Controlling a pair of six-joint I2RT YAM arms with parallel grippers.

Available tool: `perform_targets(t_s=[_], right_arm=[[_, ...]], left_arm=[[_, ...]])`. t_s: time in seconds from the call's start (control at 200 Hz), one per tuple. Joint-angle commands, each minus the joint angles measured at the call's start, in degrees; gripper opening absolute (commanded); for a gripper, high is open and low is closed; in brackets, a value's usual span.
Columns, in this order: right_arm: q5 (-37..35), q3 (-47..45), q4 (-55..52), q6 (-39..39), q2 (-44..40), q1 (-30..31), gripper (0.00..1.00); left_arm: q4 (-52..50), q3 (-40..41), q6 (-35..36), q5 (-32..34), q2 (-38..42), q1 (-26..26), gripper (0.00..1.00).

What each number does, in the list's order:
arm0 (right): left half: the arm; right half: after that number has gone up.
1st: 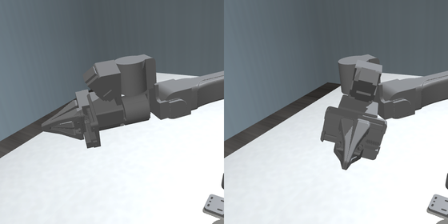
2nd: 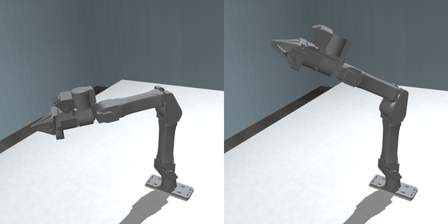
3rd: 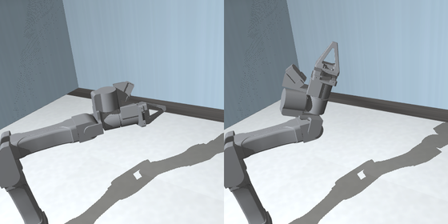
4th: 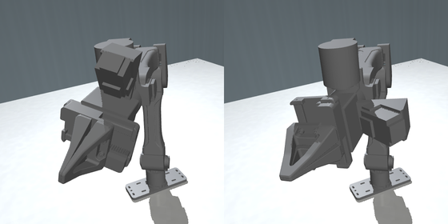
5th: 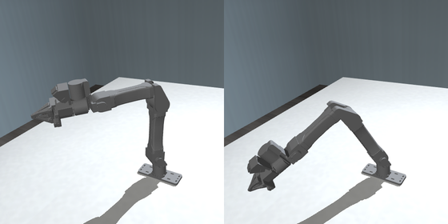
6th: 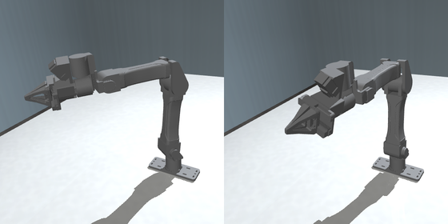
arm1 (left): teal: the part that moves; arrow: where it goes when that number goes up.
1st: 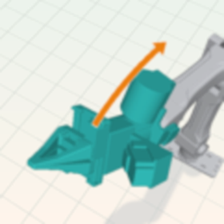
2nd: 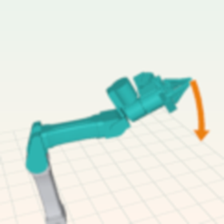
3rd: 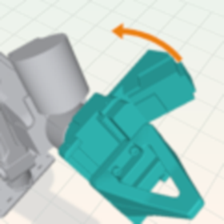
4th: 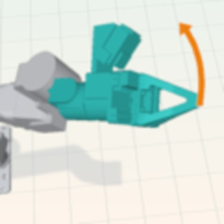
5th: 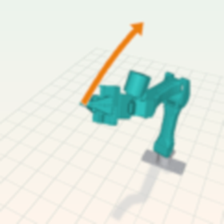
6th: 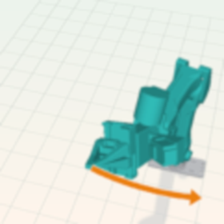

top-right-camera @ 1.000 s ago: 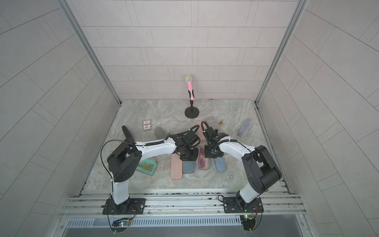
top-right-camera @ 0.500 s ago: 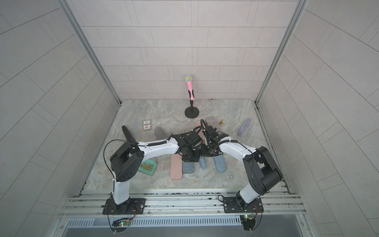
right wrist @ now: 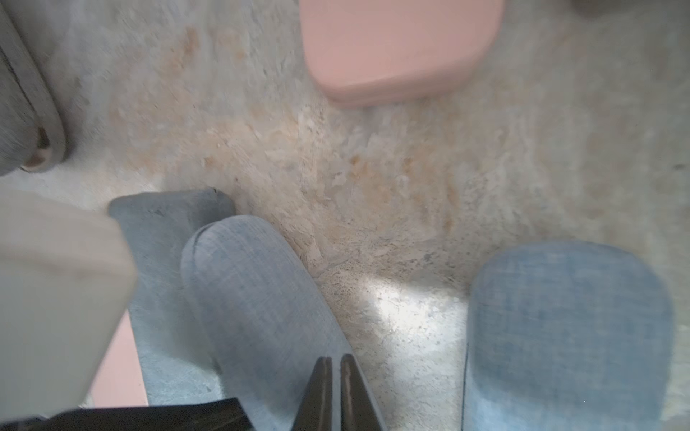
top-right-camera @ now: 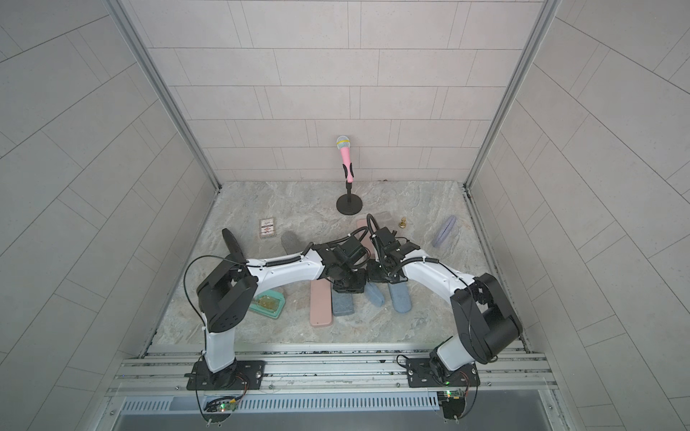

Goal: Close the glasses case
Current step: Close the glasses case at the center of the board, then move the glasses case to the center of the board.

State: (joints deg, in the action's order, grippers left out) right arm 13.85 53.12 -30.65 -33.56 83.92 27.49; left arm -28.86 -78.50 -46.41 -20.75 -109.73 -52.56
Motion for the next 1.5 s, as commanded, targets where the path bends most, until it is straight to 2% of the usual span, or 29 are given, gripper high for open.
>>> perform_targets(t_s=[0.0, 0.06, 0.24, 0.335, 0.47, 0.66, 0.826, 1.091, 1.226, 1.246, 1.271, 1.496], right_arm=[[-6.7, 1.1, -3.6, -1.3, -5.1, 0.5, 0.19], [-7.4, 1.7, -4.8, -0.9, -7.1, 0.6, 0.23], [-3.4, 4.5, -6.9, 4.1, -9.4, 2.8, 0.41], [-3.8, 6.5, -7.2, 7.1, -7.9, 7.0, 0.48], [-5.3, 10.8, -6.6, 10.4, -3.4, 14.4, 0.51], [-6.8, 18.5, -3.5, 16.0, 5.4, 23.8, 0.58], [-2.5, 25.4, -1.1, 18.6, 13.5, 27.3, 0.63], [1.8, 36.4, -1.8, 24.1, 24.5, 31.6, 0.70], [4.1, 41.1, -2.3, 24.9, 29.2, 31.6, 0.81], [4.5, 42.0, -2.6, 25.1, 29.9, 31.6, 0.88], [4.9, 43.0, -3.0, 25.4, 30.8, 31.7, 0.90], [5.2, 51.3, -6.8, 27.3, 38.0, 31.7, 0.92]], left_arm=[[-1.5, 0.3, 1.6, 3.4, 7.2, 1.8, 0.00], [-2.9, 1.5, 2.1, 5.3, 10.0, 3.6, 0.00], [-7.3, 7.9, 1.7, 12.0, 21.5, 11.1, 0.02], [-10.1, 11.5, 1.0, 15.4, 27.9, 16.0, 0.08], [-15.0, 15.2, 0.4, 18.4, 36.6, 23.3, 0.13], [-22.8, 18.1, 0.4, 24.9, 49.2, 33.5, 0.29], [-28.9, 18.7, 2.8, 23.9, 55.8, 43.4, 0.34], [-31.9, 20.2, 6.3, 18.7, 61.1, 54.1, 0.34], [-33.4, 20.2, 8.5, 17.0, 62.0, 58.0, 0.34], [-33.5, 20.3, 8.6, 16.7, 62.1, 58.4, 0.34], [-33.6, 20.5, 8.9, 16.4, 62.2, 59.0, 0.34], [-33.5, 21.2, 10.6, 13.3, 61.8, 62.1, 0.34]])
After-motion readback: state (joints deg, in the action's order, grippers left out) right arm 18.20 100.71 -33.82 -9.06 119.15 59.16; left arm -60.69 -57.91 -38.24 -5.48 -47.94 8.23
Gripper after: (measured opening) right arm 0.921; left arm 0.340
